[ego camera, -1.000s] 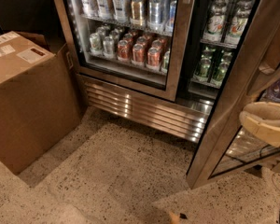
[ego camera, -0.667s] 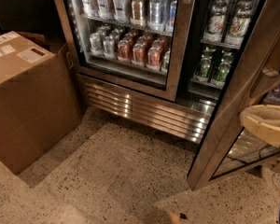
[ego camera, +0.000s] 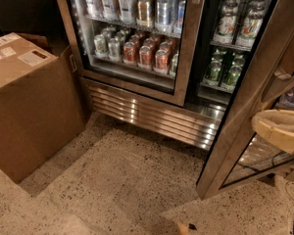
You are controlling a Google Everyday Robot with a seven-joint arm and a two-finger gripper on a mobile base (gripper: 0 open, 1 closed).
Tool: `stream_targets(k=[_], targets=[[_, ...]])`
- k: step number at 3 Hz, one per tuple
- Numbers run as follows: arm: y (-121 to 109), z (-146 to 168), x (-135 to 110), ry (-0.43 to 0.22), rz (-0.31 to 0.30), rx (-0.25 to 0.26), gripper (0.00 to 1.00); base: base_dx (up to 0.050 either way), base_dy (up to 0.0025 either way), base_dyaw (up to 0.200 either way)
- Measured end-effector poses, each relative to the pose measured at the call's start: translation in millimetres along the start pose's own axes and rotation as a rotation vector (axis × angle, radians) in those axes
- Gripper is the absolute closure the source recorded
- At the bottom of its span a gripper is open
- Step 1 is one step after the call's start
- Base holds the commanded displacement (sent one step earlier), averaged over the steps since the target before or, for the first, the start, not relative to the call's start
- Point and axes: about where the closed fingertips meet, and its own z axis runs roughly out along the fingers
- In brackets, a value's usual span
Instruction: Open right fridge door
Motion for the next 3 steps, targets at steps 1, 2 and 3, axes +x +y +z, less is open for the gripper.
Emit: stream_targets(k=[1,2,3], targets=[[-8.5,-3.2,-18.3,-0.025,-0.027,0.021,1.00,0.000,0.00000,0.000],[-12.7,2.3,-10.3,-0.013,-0.005,0.022,1.00,0.000,0.00000,0.000],[-8.7,11.0,14.4,0.024,0.033,0.011,1.00,0.000,0.00000,0.000]])
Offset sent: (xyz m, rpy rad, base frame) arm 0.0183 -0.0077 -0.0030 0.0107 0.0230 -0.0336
